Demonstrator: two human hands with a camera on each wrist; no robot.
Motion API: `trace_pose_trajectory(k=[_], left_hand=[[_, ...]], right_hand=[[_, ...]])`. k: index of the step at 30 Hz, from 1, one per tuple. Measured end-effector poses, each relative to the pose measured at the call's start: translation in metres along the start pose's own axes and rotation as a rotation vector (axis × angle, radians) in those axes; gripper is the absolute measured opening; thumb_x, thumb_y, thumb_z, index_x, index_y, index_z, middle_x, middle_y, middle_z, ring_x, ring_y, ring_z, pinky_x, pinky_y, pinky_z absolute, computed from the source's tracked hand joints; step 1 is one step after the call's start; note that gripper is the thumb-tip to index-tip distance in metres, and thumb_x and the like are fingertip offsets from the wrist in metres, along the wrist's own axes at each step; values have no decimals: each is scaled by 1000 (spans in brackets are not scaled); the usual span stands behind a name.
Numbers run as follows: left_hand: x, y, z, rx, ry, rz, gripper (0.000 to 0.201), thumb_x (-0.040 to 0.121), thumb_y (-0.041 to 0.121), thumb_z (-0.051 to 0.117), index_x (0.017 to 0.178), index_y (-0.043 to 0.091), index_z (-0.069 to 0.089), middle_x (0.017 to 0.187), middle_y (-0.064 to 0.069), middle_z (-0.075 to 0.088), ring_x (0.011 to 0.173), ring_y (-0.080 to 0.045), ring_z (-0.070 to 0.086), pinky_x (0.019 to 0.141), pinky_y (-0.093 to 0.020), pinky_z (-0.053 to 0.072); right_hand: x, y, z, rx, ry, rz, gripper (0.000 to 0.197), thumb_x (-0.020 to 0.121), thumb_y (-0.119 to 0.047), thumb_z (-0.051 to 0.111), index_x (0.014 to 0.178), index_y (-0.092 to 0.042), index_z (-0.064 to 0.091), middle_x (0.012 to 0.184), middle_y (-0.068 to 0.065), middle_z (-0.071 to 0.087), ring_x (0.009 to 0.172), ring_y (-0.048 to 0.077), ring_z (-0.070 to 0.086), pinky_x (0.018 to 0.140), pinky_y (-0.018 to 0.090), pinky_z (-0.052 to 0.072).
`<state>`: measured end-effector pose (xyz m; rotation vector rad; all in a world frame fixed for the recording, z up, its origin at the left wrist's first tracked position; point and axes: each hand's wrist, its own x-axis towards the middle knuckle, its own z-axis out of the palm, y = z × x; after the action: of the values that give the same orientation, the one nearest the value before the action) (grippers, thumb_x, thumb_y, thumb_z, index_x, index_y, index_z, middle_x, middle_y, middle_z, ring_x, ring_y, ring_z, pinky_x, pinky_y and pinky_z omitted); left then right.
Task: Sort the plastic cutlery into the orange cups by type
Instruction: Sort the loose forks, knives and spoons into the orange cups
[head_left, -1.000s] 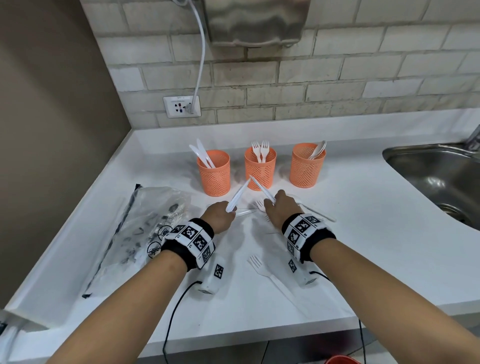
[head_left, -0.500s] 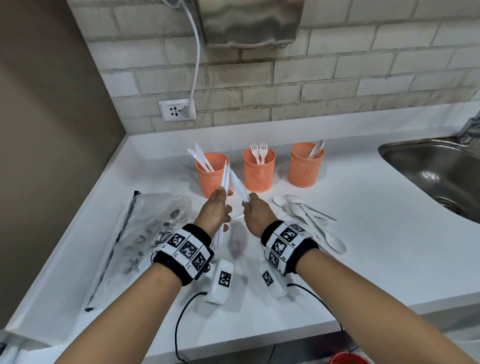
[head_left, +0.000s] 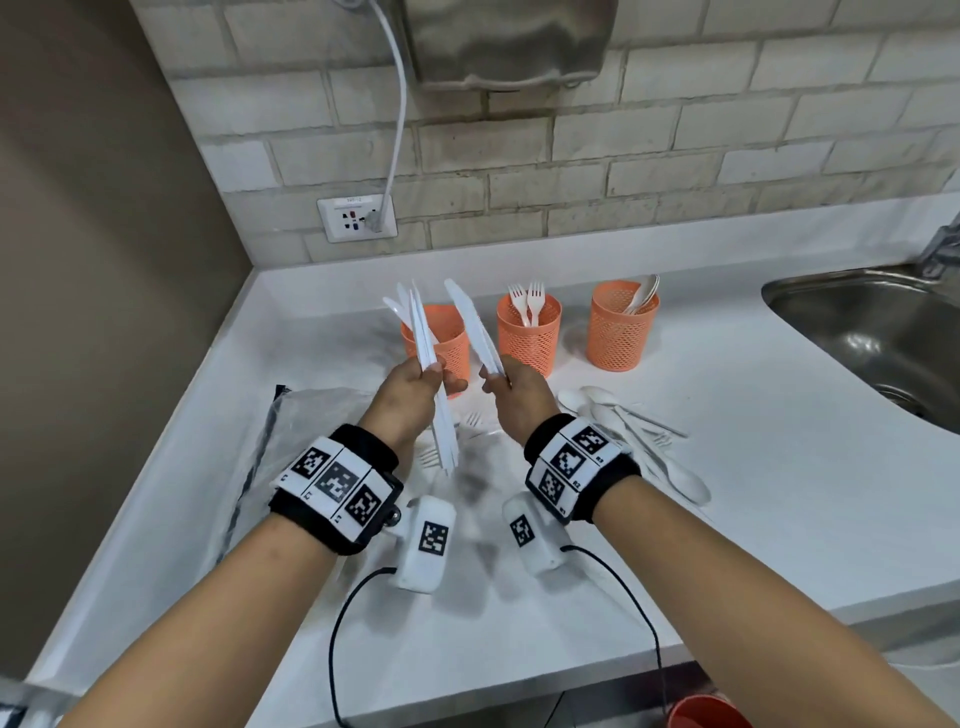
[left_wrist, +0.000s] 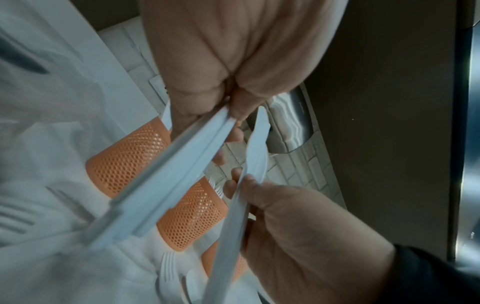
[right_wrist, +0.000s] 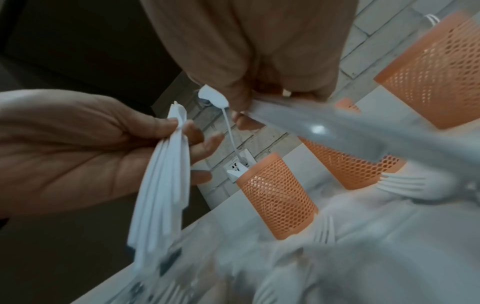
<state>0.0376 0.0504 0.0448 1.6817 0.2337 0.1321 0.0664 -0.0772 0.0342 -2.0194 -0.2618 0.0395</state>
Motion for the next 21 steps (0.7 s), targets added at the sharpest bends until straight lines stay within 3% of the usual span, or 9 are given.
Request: trace_pose_trajectory(k=[2,4,6,8,10,13,17,19,21], left_hand=[[6,5,-3,9,23,43,28,102,12,33,88,14,57,85,0,61,93,-27,60,91,-37,44],[13,10,-6,49,67,79,26,102,14,33,98,14,58,93,-2,62,90,-24,58,87,-37,44],[22,14,-9,42,99,72,27,102,16,33,89,20,57,94,-3,62,90,-25,57,85,-40,47],[30,20,-10,-73,114,30,27,102,12,32,84,20,51,84,-1,59,75,-20,56,72,-35,47],[38,30,-12,-160,128,28,27,102,10,33,82,19,48,80,-2,56,68,-17,54,67,-32,46],[52,46,-18,-247,179,132,25,100,4,34,83,17,47,80,-2,54,74,-18,55,76,-37,48],[74,64,-19,-306,263,252,18,99,-2,35,107,14,41,80,2,51,77,-9,56,77,-30,51],[88,64,-19,-266,301,266,26,97,-5,36,112,17,37,79,2,52,78,-10,57,85,-36,51],[101,59,-17,-186,332,226,24,95,-6,38,106,16,39,77,2,54,81,-16,58,95,-43,49]], right_hand=[[11,-2,-5,65,10,-27,22,93,-2,46,109,6,59,94,13,60,86,17,49,62,20,34],[25,-3,-7,128,11,-31,20,90,-1,51,106,5,61,90,8,59,86,18,51,74,21,36],[39,-4,-8,164,7,-33,14,89,-2,54,101,-3,62,82,2,60,77,16,54,76,27,42],[54,-8,-10,189,13,-48,11,89,-2,55,93,-12,57,72,-6,56,67,8,51,68,24,43],[68,-15,-12,239,46,-67,17,88,2,53,85,-15,56,72,-5,55,68,12,54,68,23,46],[86,-30,-15,323,91,-76,15,89,0,52,88,-14,57,81,-1,59,83,21,58,83,34,51],[109,-43,-11,397,118,-111,15,89,1,52,94,-12,57,83,3,59,80,20,58,77,27,53],[119,-45,-5,376,124,-107,16,88,2,53,93,-12,58,85,6,60,83,21,58,81,32,53],[126,-43,2,323,104,-69,15,88,0,54,96,-11,61,90,8,62,87,22,60,89,38,52]])
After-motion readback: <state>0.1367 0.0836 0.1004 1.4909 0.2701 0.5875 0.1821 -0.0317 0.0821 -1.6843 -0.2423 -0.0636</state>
